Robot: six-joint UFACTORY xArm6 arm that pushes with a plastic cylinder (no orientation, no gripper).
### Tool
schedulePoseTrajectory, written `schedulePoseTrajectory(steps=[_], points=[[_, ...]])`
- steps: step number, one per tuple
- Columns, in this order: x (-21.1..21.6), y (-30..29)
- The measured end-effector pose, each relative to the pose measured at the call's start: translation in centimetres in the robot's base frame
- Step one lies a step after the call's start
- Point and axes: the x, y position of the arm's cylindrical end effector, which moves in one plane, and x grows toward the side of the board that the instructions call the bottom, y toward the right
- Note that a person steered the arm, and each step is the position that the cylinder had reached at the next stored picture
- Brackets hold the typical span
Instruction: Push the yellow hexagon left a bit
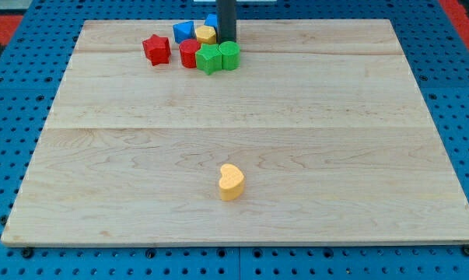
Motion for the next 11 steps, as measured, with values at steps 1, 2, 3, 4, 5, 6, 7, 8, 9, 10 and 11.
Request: schedulePoseTrajectory(steps=[1,2,3,4,5,6,7,8,9,10,11], points=[[0.0,0.2],[0.0,0.6],[0.0,1.3],[0.0,1.5],[0.0,1.5],[-0.4,1.4],[-1.6,0.3],[-2.2,-1.7],[0.8,-6.2],[5.5,-10.6],[6.1,-11.0]])
